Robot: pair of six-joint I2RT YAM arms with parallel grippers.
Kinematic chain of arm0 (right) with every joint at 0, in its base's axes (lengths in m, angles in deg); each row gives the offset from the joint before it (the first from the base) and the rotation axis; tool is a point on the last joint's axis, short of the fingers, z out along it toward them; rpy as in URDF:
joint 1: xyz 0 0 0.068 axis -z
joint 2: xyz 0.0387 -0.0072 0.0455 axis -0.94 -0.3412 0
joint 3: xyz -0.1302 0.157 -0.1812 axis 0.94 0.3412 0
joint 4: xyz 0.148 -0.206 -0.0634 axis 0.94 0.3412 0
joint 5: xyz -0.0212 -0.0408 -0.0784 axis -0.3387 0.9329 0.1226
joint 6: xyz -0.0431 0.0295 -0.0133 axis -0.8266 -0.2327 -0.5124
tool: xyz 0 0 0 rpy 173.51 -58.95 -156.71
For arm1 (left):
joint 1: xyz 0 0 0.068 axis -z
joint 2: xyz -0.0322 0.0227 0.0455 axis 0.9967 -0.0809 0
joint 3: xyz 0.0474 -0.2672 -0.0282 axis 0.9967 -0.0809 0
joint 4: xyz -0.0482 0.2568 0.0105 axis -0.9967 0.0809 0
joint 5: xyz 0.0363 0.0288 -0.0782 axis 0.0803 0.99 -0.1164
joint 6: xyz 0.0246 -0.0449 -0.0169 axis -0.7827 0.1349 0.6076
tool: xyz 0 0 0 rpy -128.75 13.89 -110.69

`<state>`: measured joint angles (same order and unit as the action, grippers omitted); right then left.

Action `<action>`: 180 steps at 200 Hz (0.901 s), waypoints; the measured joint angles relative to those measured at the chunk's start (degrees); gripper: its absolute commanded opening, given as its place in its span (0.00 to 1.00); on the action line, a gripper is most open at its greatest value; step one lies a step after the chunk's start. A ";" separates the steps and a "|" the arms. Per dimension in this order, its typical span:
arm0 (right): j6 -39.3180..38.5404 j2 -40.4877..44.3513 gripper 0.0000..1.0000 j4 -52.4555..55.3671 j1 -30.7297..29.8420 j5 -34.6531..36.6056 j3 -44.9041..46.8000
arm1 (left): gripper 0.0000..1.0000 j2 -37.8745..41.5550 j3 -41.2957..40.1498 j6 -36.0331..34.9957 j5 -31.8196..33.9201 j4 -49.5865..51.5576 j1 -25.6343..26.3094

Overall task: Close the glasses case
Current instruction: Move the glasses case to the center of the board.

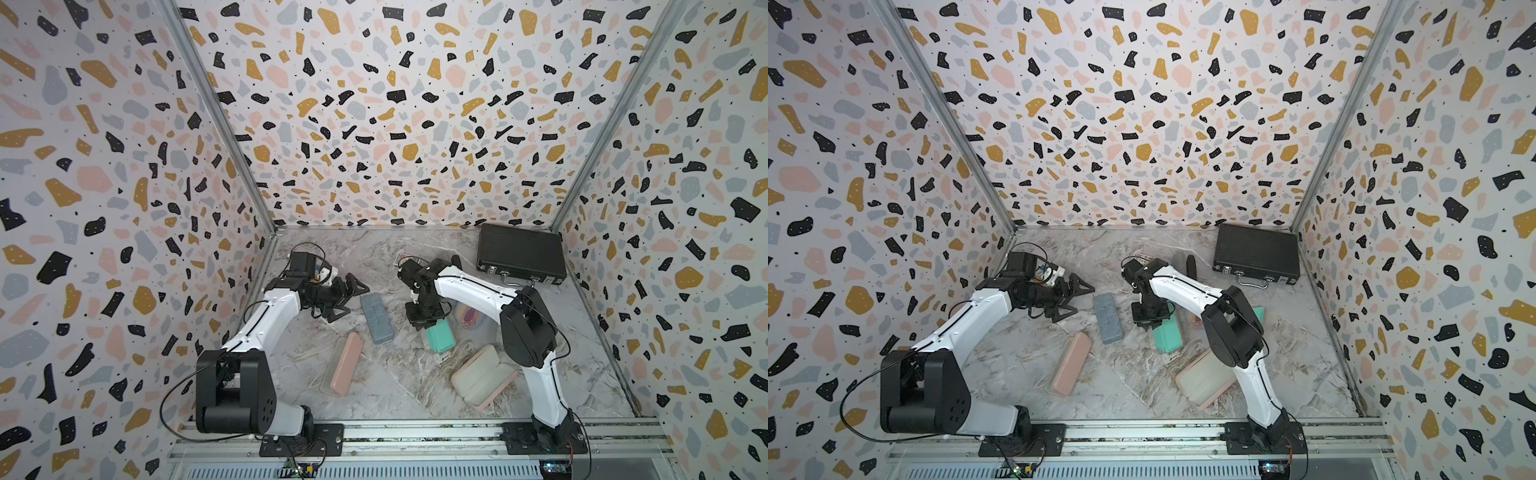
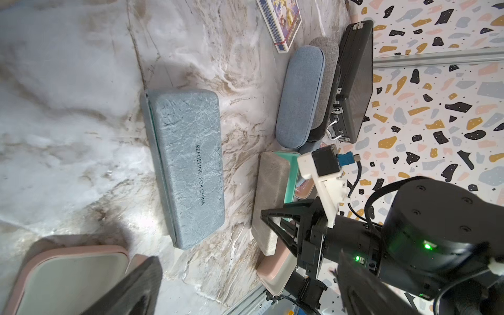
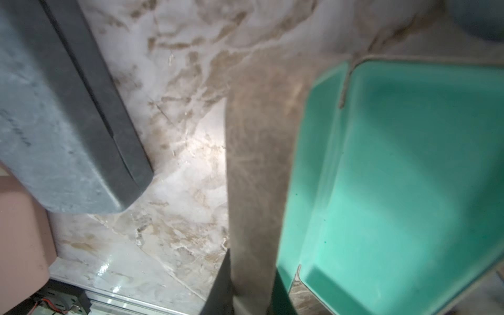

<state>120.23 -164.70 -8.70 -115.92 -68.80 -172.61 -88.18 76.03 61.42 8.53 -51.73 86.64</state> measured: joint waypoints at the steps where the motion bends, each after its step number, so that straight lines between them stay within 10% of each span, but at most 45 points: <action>1: 0.02 0.00 0.16 -0.04 0.02 0.00 0.00 | 1.00 0.00 0.00 0.02 0.00 -0.02 0.00; 124: 0.11 -0.52 0.49 -2.16 0.11 -1.14 -4.04 | 0.92 -0.85 -0.87 0.90 -0.11 -2.05 0.74; 153: -0.11 6.73 0.46 -2.03 0.11 0.72 -0.76 | 0.52 -2.82 -0.81 1.62 0.46 -2.56 3.21; 180: -0.46 15.47 0.14 -2.01 0.63 3.17 2.99 | 0.19 -5.66 -0.15 2.19 1.33 -2.86 6.67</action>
<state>119.77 -149.22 -10.71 -115.28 -65.63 -169.62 -93.84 75.88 63.61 9.87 -54.59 93.31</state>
